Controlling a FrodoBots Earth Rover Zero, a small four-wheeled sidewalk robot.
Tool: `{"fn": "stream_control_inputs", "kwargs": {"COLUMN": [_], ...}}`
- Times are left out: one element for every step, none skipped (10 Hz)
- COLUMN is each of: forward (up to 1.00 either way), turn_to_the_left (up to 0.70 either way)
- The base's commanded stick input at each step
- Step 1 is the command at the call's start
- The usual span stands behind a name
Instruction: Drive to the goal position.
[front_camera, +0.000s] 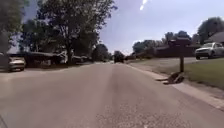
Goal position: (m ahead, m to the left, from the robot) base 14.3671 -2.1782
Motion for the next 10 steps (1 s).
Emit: {"fn": "stream_control_inputs", "kwargs": {"forward": [0.5,0.5,0.5,0.5,0.5,0.5,0.5,0.5,0.5,0.5], "turn_to_the_left": [0.0,0.0,0.0,0.0,0.0,0.0,0.0,0.0,0.0,0.0]}}
